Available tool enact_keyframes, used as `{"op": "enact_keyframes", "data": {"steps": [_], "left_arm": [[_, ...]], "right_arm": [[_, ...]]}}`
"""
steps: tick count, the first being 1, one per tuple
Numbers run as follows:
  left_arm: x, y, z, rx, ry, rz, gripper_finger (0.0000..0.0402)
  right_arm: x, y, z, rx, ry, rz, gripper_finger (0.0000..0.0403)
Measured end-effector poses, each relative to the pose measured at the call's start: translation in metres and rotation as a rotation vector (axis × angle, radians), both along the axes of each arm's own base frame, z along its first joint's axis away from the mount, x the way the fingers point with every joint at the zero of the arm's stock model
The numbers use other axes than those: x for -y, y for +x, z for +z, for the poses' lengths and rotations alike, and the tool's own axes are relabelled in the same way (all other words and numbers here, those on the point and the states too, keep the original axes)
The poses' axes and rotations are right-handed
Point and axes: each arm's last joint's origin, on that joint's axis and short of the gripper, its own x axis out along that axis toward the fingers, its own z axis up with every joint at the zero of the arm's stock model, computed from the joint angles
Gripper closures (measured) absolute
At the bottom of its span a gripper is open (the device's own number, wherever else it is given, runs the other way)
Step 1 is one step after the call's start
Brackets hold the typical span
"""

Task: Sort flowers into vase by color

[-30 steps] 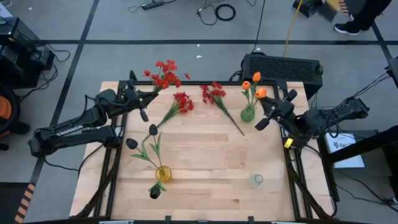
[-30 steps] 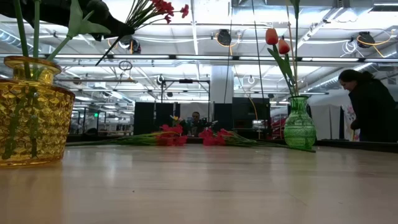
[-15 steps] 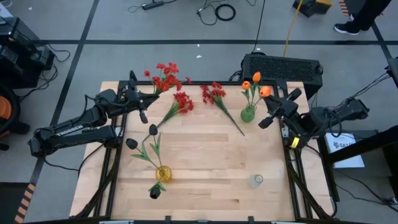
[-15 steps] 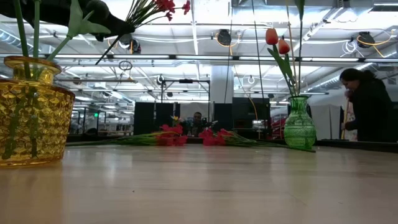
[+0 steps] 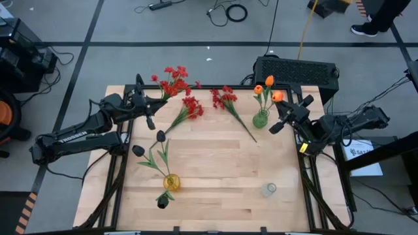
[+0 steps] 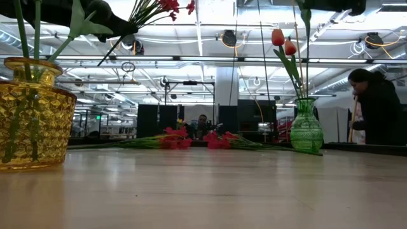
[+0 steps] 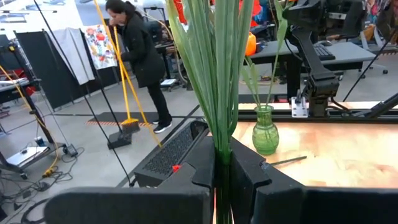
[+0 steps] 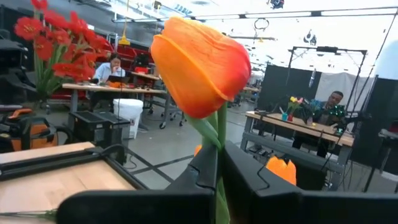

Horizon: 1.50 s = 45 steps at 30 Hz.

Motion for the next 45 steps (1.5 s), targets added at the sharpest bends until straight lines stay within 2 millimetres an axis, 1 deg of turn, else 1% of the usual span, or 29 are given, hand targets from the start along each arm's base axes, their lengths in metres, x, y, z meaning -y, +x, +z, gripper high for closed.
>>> {"op": "enact_keyframes", "data": {"steps": [8, 13, 18, 23, 27, 30, 34, 39, 45], "left_arm": [[0.0, 0.0, 0.0, -0.001, 0.001, 0.0, 0.0377], [0.0, 0.0, 0.0, -0.002, 0.001, -0.003, 0.0377], [0.0, 0.0, -0.002, -0.015, -0.006, -0.018, 0.0377], [0.0, 0.0, -0.002, -0.022, -0.009, -0.018, 0.0377], [0.0, 0.0, -0.002, -0.021, -0.009, -0.018, 0.0377], [0.0, 0.0, -0.002, -0.009, -0.023, -0.018, 0.0377], [0.001, 0.0, 0.001, 0.02, -0.018, -0.046, 0.0377], [0.002, 0.001, 0.005, 0.064, -0.044, -0.09, 0.0377], [0.006, 0.001, 0.013, 0.144, -0.055, -0.219, 0.0377]], "right_arm": [[0.005, 0.004, -0.012, -0.007, 0.076, -0.028, 0.0378], [0.006, 0.004, -0.016, 0.001, 0.12, -0.068, 0.0345], [0.006, 0.004, -0.016, 0.022, 0.137, -0.067, 0.0281], [0.006, 0.003, -0.016, 0.075, 0.176, -0.055, 0.0197], [0.002, 0.0, -0.014, 0.093, 0.189, -0.021, 0.0133], [0.0, -0.005, -0.007, 0.105, 0.19, -0.002, 0.0098], [0.0, -0.018, 0.01, 0.14, 0.206, -0.036, 0.0073], [-0.003, -0.025, 0.027, 0.133, 0.192, 0.0, 0.0069], [-0.006, -0.033, 0.048, 0.12, 0.162, 0.053, 0.0069]]}}
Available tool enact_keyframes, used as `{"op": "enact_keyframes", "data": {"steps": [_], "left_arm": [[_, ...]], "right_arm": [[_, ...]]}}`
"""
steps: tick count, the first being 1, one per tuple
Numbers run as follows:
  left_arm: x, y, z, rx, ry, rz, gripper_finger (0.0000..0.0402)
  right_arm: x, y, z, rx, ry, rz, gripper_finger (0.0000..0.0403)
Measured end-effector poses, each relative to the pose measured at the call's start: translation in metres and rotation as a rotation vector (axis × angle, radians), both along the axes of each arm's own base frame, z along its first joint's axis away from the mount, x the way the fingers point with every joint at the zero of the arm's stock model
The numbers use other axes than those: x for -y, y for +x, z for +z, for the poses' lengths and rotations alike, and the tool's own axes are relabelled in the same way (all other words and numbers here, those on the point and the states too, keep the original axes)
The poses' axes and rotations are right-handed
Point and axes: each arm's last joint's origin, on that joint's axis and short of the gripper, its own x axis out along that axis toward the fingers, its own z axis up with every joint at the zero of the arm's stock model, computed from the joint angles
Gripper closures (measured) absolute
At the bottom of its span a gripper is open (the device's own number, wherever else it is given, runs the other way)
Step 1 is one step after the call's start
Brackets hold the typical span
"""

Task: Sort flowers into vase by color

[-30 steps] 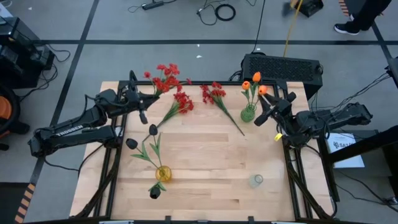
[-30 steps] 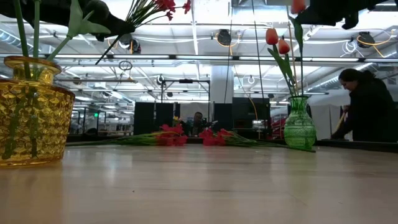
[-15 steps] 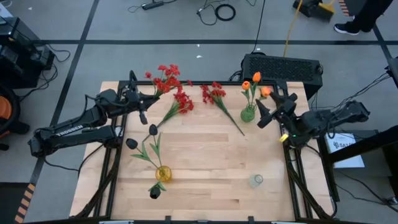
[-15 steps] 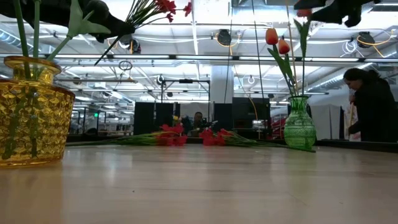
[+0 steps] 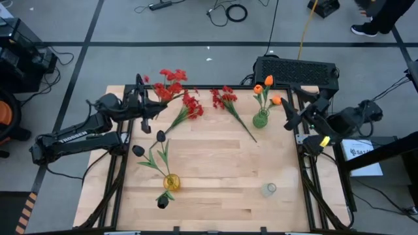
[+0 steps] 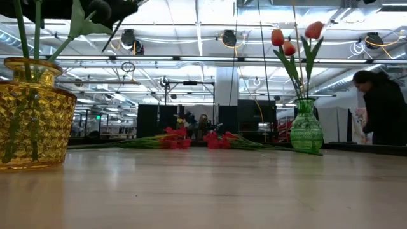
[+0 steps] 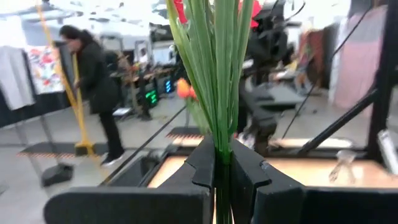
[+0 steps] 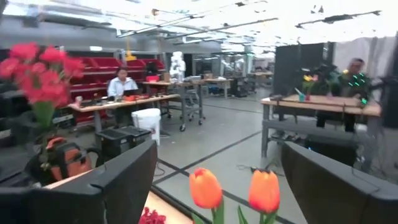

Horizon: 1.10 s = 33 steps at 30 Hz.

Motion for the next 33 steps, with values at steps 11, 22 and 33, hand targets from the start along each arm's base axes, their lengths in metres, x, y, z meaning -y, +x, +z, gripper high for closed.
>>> {"op": "enact_keyframes", "data": {"steps": [11, 22, 33], "left_arm": [[0.01, 0.008, 0.034, 0.228, -0.02, -0.18, 0.0377], [0.026, 0.049, 0.077, 0.228, 0.002, -0.363, 0.0377], [0.06, 0.081, 0.101, 0.14, 0.074, -0.494, 0.0377]], "right_arm": [[-0.025, 0.009, 0.025, 0.042, -0.235, 0.392, 0.007], [-0.079, 0.07, 0.046, -0.056, -0.323, 0.488, 0.0089], [-0.088, 0.154, 0.037, 0.069, -0.345, 0.633, 0.009]]}}
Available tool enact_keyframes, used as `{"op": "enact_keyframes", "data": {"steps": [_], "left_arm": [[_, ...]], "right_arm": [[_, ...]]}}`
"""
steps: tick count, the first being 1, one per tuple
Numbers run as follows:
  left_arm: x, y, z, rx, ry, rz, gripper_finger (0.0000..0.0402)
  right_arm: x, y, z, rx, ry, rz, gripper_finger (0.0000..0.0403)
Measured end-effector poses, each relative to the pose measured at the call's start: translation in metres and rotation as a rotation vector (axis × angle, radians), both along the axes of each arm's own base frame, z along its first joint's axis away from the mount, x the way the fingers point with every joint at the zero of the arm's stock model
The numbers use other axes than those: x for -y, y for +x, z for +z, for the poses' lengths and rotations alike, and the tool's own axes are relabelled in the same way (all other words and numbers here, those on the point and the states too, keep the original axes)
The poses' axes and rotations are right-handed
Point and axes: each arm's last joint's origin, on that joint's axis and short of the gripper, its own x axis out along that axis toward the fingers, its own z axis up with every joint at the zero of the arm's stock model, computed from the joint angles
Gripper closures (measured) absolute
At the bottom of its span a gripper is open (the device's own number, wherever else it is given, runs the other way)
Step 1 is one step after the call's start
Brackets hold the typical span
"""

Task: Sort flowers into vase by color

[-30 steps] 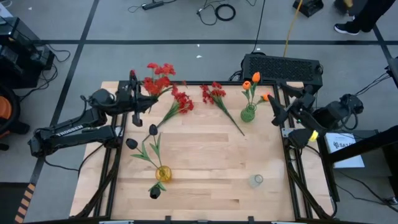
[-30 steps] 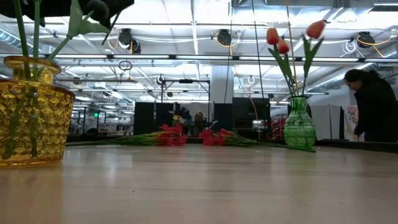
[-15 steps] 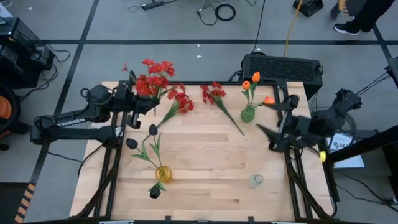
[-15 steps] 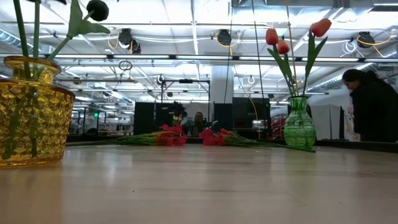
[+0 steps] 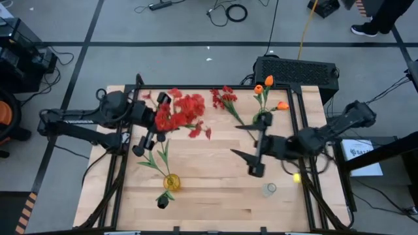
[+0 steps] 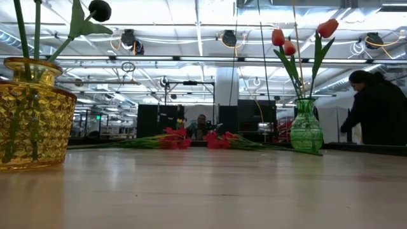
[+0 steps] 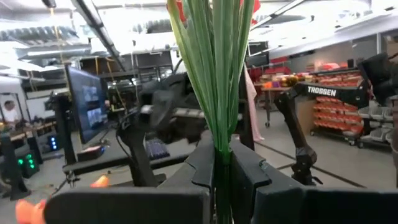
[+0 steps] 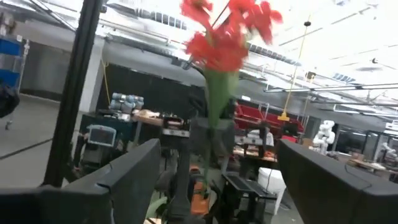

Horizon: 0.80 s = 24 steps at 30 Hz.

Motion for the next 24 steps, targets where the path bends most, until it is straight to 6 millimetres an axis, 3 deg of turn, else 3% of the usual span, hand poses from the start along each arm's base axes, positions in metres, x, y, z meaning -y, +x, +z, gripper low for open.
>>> {"op": "enact_keyframes", "data": {"steps": [7, 16, 24], "left_arm": [[0.018, 0.012, 0.004, -0.009, 0.011, -0.004, 0.0377], [0.021, 0.024, -0.005, -0.045, 0.037, 0.059, 0.0377], [0.022, 0.029, -0.009, -0.054, 0.069, 0.067, 0.0377]], "right_arm": [[0.022, 0.048, -0.01, 0.059, 0.014, 0.108, 0.009], [0.034, 0.102, -0.009, 0.11, 0.014, 0.213, 0.009], [0.038, 0.128, -0.013, 0.1, 0.017, 0.206, 0.009]]}}
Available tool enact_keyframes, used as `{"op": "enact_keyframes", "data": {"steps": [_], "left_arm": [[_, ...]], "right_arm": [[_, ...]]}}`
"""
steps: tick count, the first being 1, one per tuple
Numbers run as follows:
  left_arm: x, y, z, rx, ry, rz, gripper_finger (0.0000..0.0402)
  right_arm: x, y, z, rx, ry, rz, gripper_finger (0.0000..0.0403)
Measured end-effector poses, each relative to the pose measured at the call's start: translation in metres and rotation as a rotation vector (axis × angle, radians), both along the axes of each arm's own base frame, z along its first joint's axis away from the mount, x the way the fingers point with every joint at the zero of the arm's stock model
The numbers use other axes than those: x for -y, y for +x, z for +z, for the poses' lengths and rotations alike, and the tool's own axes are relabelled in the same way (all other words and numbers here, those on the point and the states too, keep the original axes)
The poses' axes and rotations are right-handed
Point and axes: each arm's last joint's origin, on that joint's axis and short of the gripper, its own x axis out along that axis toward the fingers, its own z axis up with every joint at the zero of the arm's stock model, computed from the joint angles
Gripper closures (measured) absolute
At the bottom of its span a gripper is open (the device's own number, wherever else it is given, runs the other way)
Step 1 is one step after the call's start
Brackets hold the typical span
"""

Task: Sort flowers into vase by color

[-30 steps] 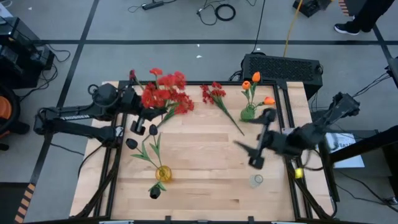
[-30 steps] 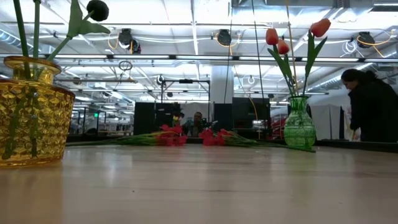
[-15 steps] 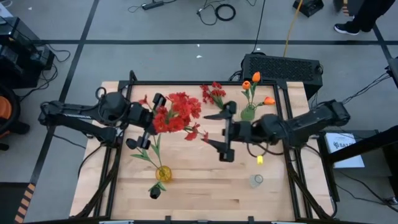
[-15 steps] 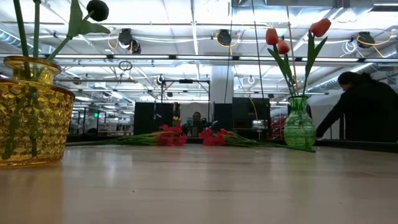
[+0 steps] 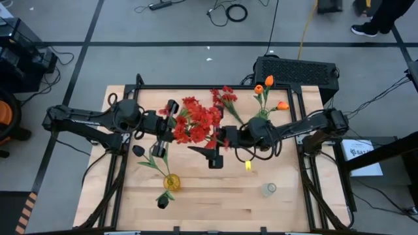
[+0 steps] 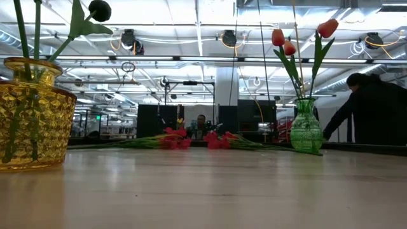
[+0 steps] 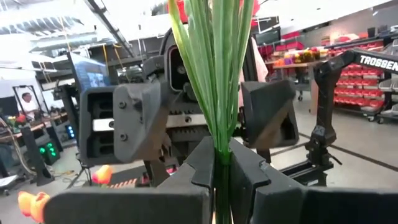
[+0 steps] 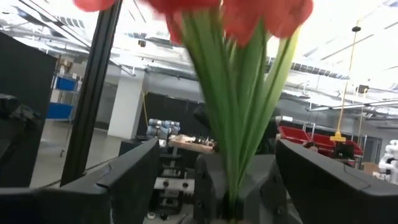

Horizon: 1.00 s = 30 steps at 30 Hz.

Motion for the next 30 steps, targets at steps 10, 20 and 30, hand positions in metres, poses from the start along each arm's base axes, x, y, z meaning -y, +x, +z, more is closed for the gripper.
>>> {"op": "enact_keyframes", "data": {"steps": [10, 20, 30], "left_arm": [[0.0, 0.001, -0.004, -0.029, 0.034, 0.017, 0.0377], [-0.002, 0.001, -0.003, -0.026, 0.026, 0.067, 0.0377], [-0.003, -0.001, -0.002, -0.039, -0.041, 0.095, 0.0258]], "right_arm": [[0.013, 0.001, 0.006, 0.042, 0.027, 0.091, 0.0137], [0.026, 0.003, 0.005, 0.029, 0.051, 0.121, 0.0289], [0.026, 0.004, 0.003, 0.011, 0.048, 0.116, 0.0392]]}}
